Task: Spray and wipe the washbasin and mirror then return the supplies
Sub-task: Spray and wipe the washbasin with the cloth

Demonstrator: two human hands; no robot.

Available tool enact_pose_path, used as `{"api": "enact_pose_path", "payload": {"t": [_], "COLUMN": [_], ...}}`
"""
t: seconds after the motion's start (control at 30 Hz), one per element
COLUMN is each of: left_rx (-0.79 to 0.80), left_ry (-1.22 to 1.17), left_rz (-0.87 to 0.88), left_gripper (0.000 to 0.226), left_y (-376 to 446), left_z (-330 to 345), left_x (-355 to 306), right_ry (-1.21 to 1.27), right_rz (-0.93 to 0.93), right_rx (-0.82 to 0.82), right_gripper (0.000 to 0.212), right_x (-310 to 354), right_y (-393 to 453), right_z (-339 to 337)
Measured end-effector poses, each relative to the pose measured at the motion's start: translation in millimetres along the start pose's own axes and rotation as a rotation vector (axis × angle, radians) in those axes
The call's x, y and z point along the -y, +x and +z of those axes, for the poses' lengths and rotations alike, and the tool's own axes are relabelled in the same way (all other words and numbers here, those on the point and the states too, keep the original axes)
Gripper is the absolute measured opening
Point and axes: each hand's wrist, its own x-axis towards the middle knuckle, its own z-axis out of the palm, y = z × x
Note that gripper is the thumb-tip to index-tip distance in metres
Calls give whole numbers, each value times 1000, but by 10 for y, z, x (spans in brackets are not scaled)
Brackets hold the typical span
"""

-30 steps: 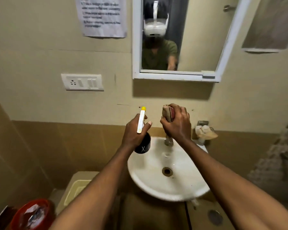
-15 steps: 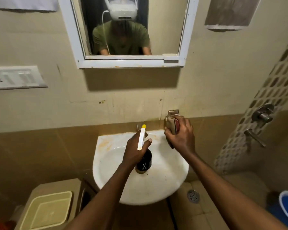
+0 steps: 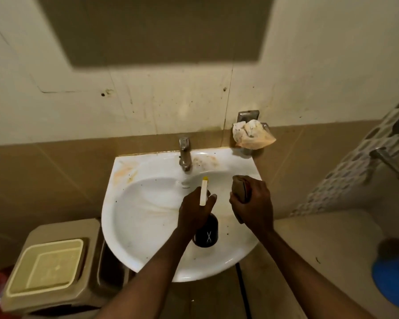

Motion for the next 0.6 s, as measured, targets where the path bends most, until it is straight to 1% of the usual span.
{"api": "enact_pose_path", "payload": {"t": [0.07, 0.17, 0.23, 0.33, 0.47, 0.6], "left_rx": [-28, -4, -3, -47, -6, -20], "left_ry": [5, 40, 80, 123, 61, 131], "left_rz": [-43, -115, -142, -187, -262, -254], "left_gripper": [22, 25, 25, 30, 28, 31], "left_y": [44, 138, 190, 270, 369, 423], "left_z": [57, 129, 166, 207, 212, 196], "left_x": [36, 85, 117, 127, 90, 74], "right_ry": [1, 8, 15, 21, 28, 37], "right_rz": [14, 26, 30, 34, 42, 54], "right_rx": [32, 73, 76, 70, 64, 61], "right_gripper": [55, 56, 56, 56, 56, 56], "right_x": [-83, -177, -217, -258, -282, -297], "right_y": [6, 43, 67, 131, 216, 303], "right_z": [57, 131, 168, 211, 257, 293]}}
